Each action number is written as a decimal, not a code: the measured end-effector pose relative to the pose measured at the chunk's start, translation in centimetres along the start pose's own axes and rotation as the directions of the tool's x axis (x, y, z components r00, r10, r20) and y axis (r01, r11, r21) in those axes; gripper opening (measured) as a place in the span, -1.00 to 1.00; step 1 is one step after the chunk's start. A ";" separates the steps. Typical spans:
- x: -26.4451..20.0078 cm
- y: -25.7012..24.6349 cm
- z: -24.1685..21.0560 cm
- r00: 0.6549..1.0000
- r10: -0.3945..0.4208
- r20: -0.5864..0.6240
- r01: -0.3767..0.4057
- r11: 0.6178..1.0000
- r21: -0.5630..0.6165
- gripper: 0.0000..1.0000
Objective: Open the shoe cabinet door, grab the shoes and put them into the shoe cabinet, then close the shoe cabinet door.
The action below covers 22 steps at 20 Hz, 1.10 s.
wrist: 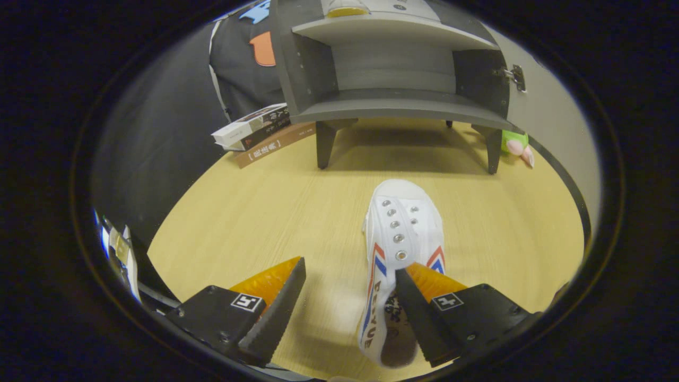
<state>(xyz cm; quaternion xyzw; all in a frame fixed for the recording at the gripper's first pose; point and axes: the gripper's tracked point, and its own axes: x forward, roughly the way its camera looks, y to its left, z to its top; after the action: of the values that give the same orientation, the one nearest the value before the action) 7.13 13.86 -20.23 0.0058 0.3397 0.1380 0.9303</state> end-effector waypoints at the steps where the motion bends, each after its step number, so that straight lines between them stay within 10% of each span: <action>1: -0.3 -0.2 0.2 1.000 0.000 0.009 0.001 1.000 -0.020 1.00; 11: 3.1 -1.8 2.5 0.996 -0.073 0.058 0.070 0.996 0.052 0.90; 16: 3.1 -3.5 3.0 0.990 -0.119 0.080 0.112 0.990 0.085 -0.62; 22: 1.1 -3.9 4.3 0.986 -0.142 0.088 0.137 0.989 0.057 -0.82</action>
<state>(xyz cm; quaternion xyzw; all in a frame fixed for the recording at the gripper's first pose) 11.63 10.74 -18.06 0.0118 0.2994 0.0636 0.9519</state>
